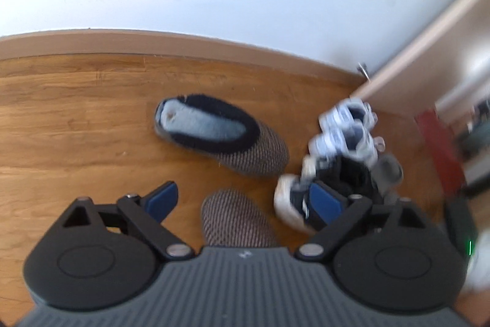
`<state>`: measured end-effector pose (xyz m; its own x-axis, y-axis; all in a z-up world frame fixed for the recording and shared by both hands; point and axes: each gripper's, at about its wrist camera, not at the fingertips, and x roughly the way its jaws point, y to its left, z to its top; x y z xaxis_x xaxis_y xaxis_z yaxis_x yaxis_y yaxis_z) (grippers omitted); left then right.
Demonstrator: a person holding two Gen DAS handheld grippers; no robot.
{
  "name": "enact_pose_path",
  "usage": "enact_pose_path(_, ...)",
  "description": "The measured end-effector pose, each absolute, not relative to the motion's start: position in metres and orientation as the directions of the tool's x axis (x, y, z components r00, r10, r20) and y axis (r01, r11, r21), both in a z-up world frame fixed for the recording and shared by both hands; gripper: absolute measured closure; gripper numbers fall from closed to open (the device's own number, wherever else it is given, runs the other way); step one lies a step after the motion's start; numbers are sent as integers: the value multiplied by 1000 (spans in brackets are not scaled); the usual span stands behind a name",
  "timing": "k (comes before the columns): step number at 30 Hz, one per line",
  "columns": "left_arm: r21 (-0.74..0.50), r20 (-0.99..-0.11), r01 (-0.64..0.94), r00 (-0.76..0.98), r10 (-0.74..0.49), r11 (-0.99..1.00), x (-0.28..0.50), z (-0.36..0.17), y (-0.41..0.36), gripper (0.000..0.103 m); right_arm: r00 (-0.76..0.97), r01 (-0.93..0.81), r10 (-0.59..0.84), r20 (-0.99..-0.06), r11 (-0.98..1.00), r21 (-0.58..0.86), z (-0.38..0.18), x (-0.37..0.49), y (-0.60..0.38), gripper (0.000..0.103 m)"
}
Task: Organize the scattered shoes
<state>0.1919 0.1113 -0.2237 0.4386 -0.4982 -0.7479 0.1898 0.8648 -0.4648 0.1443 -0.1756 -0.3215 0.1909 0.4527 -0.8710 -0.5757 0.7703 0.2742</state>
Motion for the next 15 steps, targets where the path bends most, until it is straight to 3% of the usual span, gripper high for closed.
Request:
enact_pose_path(4, -546, -737, 98, 417, -532, 832, 226, -240, 89, 7, 167, -628, 461, -872, 731, 266, -319, 139, -160, 17)
enact_pose_path(9, -510, -759, 108, 410, -506, 853, 253, -254, 56, 7, 165, -633, 479, -862, 722, 279, -320, 139, -160, 16)
enact_pose_path(13, -542, -721, 202, 387, -575, 816, 239, -250, 54, 7, 159, -599, 469, -869, 745, 292, -325, 144, -171, 16)
enact_pose_path(15, -558, -693, 328, 321, -645, 762, 224, -247, 55, 7, 155, -590, 476, -866, 747, 305, -324, 143, -179, 16)
